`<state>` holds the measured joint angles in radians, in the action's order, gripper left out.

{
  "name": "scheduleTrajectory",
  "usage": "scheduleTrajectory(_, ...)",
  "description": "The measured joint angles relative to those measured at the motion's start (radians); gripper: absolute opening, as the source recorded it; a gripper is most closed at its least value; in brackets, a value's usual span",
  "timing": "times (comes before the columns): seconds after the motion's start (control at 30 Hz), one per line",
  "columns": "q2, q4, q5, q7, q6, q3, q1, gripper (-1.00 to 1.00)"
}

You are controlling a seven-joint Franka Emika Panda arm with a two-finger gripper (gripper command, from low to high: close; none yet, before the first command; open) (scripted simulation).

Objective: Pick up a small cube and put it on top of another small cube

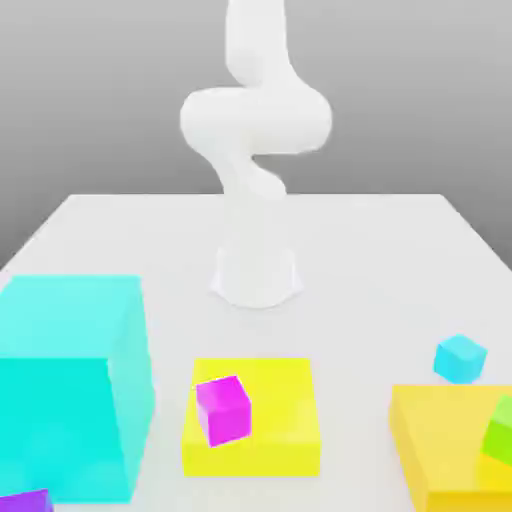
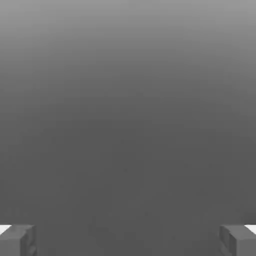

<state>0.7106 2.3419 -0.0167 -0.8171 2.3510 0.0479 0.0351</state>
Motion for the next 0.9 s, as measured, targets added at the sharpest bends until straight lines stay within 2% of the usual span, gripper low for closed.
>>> scheduleTrajectory(0.37, -0.396, 0.187, -0.028, -0.111, 0.229, 0.255, 0.154, 0.0)
scheduleTrajectory(0.5, -0.542, 0.255, 0.003, -0.18, 0.312, 0.35, 0.208, 0.0)
scheduleTrajectory(0.63, -0.696, 0.321, 0.079, -0.282, 0.393, 0.418, 0.288, 0.0)
scheduleTrajectory(0.73, -0.814, 0.358, 0.173, -0.379, 0.455, 0.412, 0.363, 0.0)
scheduleTrajectory(0.9, -1.0, 0.326, 0.396, -0.552, 0.584, 0.232, 0.504, 0.0)
